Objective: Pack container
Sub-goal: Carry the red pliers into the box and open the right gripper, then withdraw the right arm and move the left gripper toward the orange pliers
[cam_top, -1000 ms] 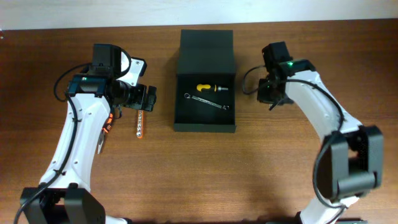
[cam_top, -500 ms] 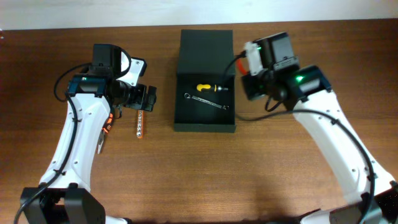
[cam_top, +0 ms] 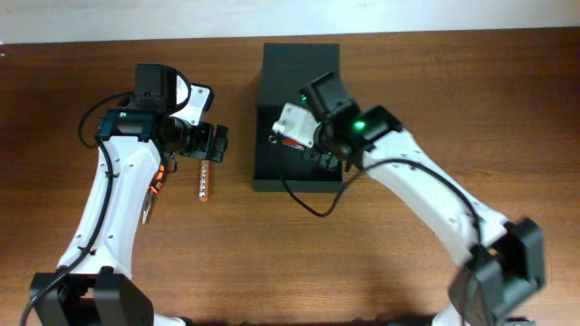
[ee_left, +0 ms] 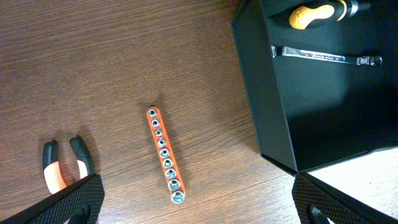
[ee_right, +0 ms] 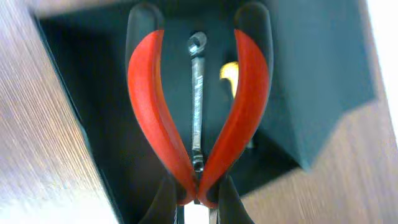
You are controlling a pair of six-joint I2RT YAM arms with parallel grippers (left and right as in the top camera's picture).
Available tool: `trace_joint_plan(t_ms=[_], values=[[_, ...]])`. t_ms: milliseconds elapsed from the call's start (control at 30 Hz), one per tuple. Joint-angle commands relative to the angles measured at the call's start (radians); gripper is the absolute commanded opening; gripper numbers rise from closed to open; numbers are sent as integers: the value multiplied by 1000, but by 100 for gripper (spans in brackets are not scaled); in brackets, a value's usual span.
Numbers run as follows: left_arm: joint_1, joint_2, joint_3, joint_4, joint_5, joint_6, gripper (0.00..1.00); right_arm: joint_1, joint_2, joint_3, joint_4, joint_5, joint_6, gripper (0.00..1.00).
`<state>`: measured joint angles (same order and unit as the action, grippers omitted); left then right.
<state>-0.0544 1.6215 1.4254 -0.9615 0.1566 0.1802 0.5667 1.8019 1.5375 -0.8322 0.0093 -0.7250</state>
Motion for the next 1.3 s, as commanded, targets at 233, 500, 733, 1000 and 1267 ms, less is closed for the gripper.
trace_joint_plan(t_ms=[233,500,733,1000,1267], values=[[-2,6,19,-1,3,16,99,9,183,16,57,-6,-359,4],[-2,6,19,-1,3,16,99,9,229,14,17,-119,-367,4],[-2,6,19,-1,3,16,99,9,236,15,2,-121,-359,22],[-2,6,19,-1,3,16,99,10,194,92,2,12,-214,31],[-3,6,19,18,30,16,99,-17,116,388,-101,60,215,46]])
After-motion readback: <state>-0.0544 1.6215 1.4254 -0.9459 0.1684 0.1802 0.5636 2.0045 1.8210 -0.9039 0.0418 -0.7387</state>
